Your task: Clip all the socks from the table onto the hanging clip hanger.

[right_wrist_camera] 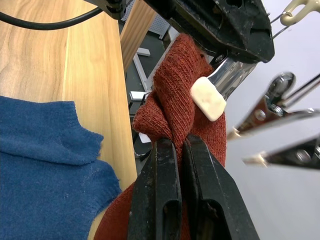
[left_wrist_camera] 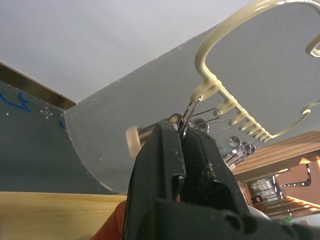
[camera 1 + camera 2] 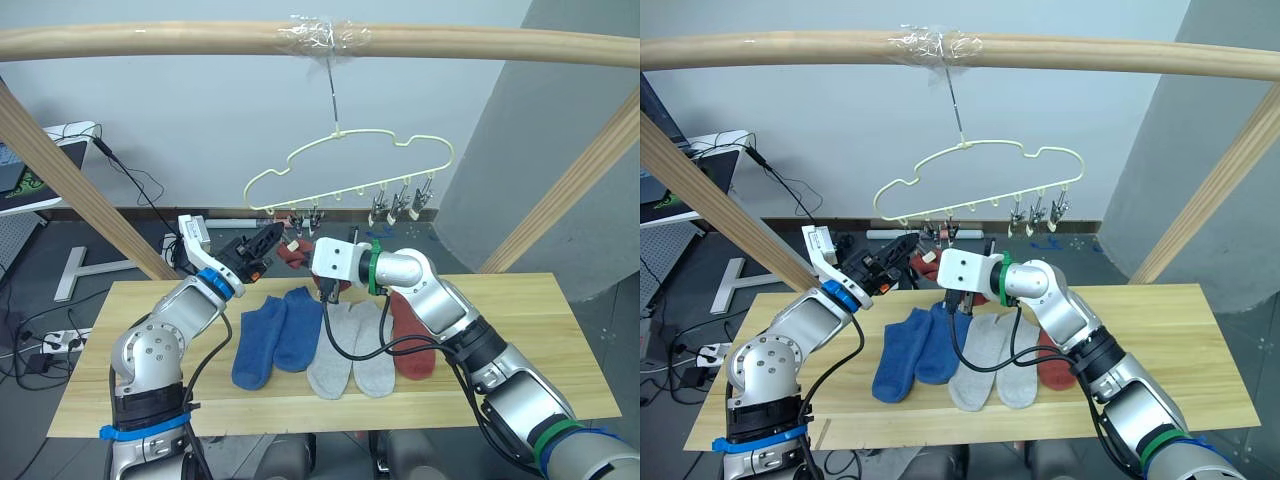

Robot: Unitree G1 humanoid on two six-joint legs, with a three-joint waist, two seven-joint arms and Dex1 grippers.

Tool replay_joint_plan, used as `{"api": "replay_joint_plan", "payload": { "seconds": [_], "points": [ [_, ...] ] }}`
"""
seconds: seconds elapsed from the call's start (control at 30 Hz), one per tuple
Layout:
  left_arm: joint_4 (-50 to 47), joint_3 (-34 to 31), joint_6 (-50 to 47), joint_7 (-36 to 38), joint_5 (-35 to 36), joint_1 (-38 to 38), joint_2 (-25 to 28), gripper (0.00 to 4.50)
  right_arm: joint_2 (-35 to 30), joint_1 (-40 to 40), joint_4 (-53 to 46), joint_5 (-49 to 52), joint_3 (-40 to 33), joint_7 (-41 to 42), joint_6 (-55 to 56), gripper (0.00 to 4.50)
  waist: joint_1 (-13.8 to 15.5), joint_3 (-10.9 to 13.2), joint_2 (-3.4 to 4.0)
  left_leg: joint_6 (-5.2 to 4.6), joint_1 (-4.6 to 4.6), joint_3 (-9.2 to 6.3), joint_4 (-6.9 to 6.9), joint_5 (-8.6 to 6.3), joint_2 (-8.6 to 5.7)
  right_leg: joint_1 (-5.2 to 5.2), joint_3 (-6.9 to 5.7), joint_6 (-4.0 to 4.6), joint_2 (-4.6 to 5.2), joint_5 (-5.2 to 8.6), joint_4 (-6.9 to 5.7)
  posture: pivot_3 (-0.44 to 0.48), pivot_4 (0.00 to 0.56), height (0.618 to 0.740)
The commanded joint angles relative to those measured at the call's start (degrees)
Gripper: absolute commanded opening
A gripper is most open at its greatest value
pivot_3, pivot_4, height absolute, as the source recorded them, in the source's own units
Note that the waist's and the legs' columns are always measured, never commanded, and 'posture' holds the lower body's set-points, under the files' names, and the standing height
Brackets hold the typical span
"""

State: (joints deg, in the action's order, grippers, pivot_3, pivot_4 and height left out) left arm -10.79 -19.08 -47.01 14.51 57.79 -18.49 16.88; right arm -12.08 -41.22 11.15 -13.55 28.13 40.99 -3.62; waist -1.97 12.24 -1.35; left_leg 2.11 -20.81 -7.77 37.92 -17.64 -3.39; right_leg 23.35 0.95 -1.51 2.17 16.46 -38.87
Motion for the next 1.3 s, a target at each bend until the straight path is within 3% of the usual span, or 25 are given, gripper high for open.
{"api": "replay_joint_plan", "payload": {
  "seconds": [0.03, 0.43, 0.67, 0.77, 1.1, 1.3],
  "points": [
    [-0.64, -0.08, 0.09, 0.23, -0.56, 1.19, 0.8, 0.76, 0.83, -0.34, -1.49, 0.24, -0.83, -0.57, 1.09, 0.0, -0.01, 0.0, 0.0, 0.0, 0.0, 0.0, 0.0, 0.0, 0.0, 0.0, 0.01, 0.0, 0.0, 0.0, 0.0, -0.004, 0.235, 0.74],
    [-0.6, -2.92, -0.26, -0.04, 0.04, 2.27, 3.84, 4.47, 2.71, 1.85, -2.89, 1.5, -0.75, 0.0, -0.35, 0.0, 0.09, 0.44, 0.01, 0.0, -0.03, -0.02, -0.03, 0.0, 0.0, 0.03, 0.0, 0.0, 0.0, 0.0, 0.02, -0.001, 0.24, 0.74],
    [-6.73, -2.51, -1.0, 3.87, -1.78, 7.7, 11.64, 4.49, 4.88, 3.25, -3.56, 3.96, -2.13, -0.21, -3.79, 0.0, 0.15, 0.58, 0.07, 0.0, -0.06, -0.02, -0.07, 0.0, 0.0, 0.1, 0.02, 0.0, 0.0, 0.0, 0.04, 0.025, 0.235, 0.74],
    [-7.76, -3.49, -1.7, 4.71, -0.18, 9.06, 12.87, 4.5, 5.69, 3.47, -3.63, 4.88, -2.84, -0.39, -5.22, 0.78, 0.27, 0.61, 0.09, 0.0, -0.09, -0.03, -0.07, 0.0, 0.0, 0.1, 0.02, 0.01, 0.01, 0.0, 0.05, 0.029, 0.235, 0.74],
    [-13.84, -2.02, -0.89, 6.53, -1.87, 13.89, 16.15, 4.5, 8.08, 5.04, -5.86, 10.6, -4.93, 0.83, -12.97, 4.27, 0.31, 0.78, 0.09, 0.0, -0.1, -0.03, -0.09, 0.0, 0.0, 0.14, 0.03, 0.03, 0.01, -0.01, 0.04, 0.048, 0.226, 0.74],
    [-17.16, 3.32, 5.36, 8.43, -10.42, 17.39, 15.55, 4.5, 7.07, 8.57, -11.83, 13.98, -7.09, 0.44, -19.57, 4.43, 0.43, 0.78, 0.09, 0.0, -0.12, -0.04, -0.09, 0.0, 0.0, 0.14, 0.02, 0.04, 0.01, -0.01, 0.04, 0.046, 0.22, 0.74]
  ]
}}
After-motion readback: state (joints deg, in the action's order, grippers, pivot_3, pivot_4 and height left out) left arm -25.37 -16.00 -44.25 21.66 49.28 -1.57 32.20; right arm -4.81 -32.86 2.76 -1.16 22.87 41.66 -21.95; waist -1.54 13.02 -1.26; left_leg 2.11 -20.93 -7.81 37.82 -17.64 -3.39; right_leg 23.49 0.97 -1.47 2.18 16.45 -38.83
